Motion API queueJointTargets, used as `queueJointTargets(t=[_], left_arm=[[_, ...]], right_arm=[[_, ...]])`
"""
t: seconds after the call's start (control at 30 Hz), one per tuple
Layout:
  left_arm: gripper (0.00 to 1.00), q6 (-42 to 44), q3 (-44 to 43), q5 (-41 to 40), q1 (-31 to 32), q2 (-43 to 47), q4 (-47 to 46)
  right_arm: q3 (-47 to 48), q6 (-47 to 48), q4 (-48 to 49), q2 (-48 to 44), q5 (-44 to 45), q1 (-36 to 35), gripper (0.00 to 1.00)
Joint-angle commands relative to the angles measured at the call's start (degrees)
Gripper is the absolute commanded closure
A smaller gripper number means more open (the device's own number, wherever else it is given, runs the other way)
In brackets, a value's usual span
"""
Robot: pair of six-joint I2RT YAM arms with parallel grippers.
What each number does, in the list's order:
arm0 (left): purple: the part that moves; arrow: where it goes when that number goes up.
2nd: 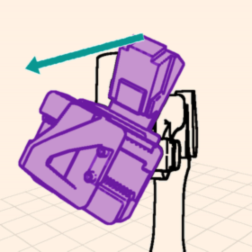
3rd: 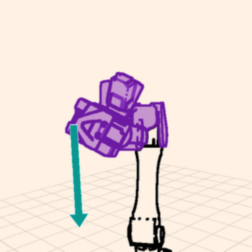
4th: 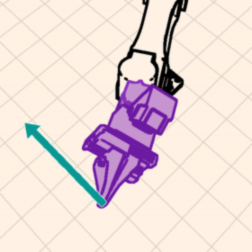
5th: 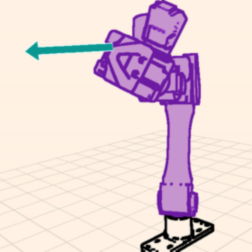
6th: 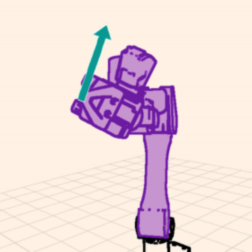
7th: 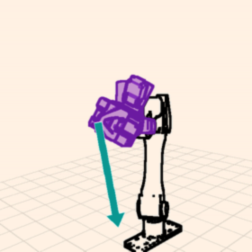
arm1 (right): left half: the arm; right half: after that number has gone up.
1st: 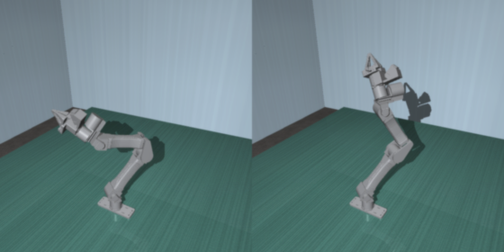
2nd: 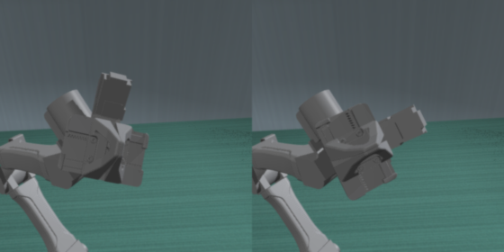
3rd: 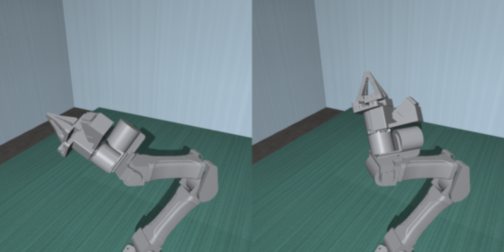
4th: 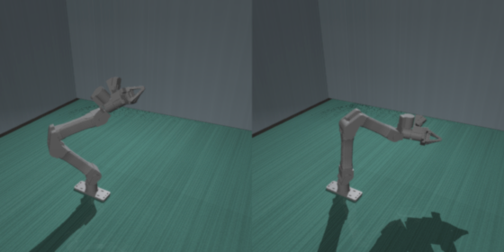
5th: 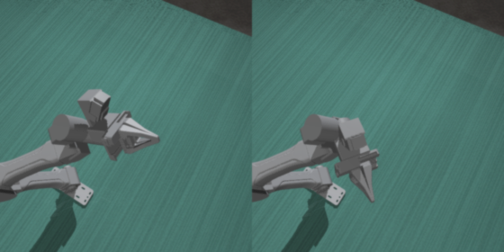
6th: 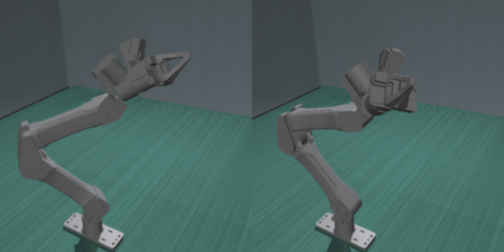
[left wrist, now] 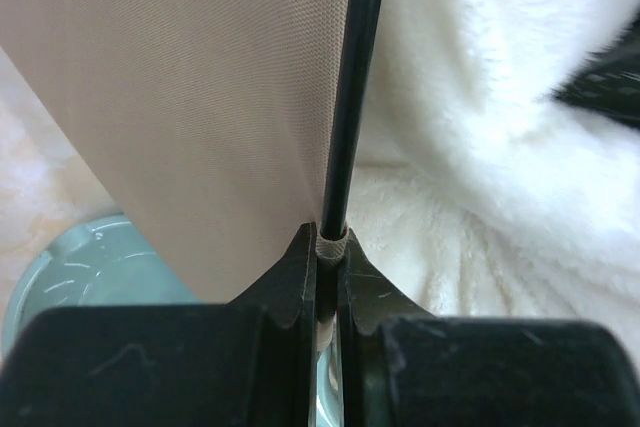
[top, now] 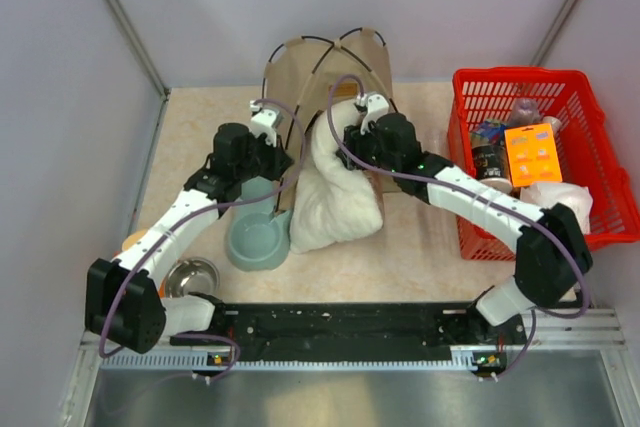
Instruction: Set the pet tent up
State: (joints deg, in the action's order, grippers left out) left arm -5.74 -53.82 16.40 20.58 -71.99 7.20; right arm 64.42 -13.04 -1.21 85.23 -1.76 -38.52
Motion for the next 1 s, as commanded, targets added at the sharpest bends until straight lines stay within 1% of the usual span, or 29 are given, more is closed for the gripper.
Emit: queueJointTargets(t=[0.0, 0.1, 0.3, 0.4, 0.5, 0.6, 0.67, 0.7, 0.8, 0.97], left_arm=[[1.0, -0.9, -1.2, 6.7, -0.1, -0.1, -3.4], [1.0, -0.8, -0.9, 8.6, -0.4, -0.2, -3.6], [1.0, -3.0, -0.8, 11.5, -1.6, -0.8, -5.5], [1.0, -4.2, -0.7, 12.6, -2.3, -1.1, -6.6], [1.0, -4.9, -0.8, 13.2, -2.8, -1.5, -6.7], [1.0, -5.5, -0.8, 13.2, -3.3, -1.6, -6.8], [1.0, -5.9, -0.8, 13.0, -3.7, -1.7, -6.7], [1.0, -6.2, -0.9, 12.9, -4.0, -1.7, -8.3], [1.0, -7.1, -1.0, 12.9, -4.7, -1.8, -8.7], [1.0, -8.3, -1.5, 12.0, -5.2, -2.2, -9.0]], right_arm=[[2.5, -2.3, 2.4, 7.3, 10.5, -0.9, 0.53], [4.8, -3.0, 1.9, 12.2, 14.8, -1.0, 0.54], [11.0, -0.5, 1.4, 21.1, 15.9, -1.0, 0.55], [14.2, 0.7, -2.0, 24.7, 16.5, -0.9, 0.55], [15.5, 0.4, -4.0, 26.2, 17.0, -0.9, 0.53], [16.3, -0.5, -5.6, 26.6, 17.1, -0.8, 0.47], [17.0, -0.8, -7.3, 26.2, 17.9, -0.8, 0.39], [16.9, -0.8, -7.7, 25.4, 18.2, -0.8, 0.36], [15.4, -0.7, -8.5, 21.1, 18.8, -0.8, 0.23], [15.5, -0.6, -12.8, 12.3, 19.1, -0.8, 0.11]])
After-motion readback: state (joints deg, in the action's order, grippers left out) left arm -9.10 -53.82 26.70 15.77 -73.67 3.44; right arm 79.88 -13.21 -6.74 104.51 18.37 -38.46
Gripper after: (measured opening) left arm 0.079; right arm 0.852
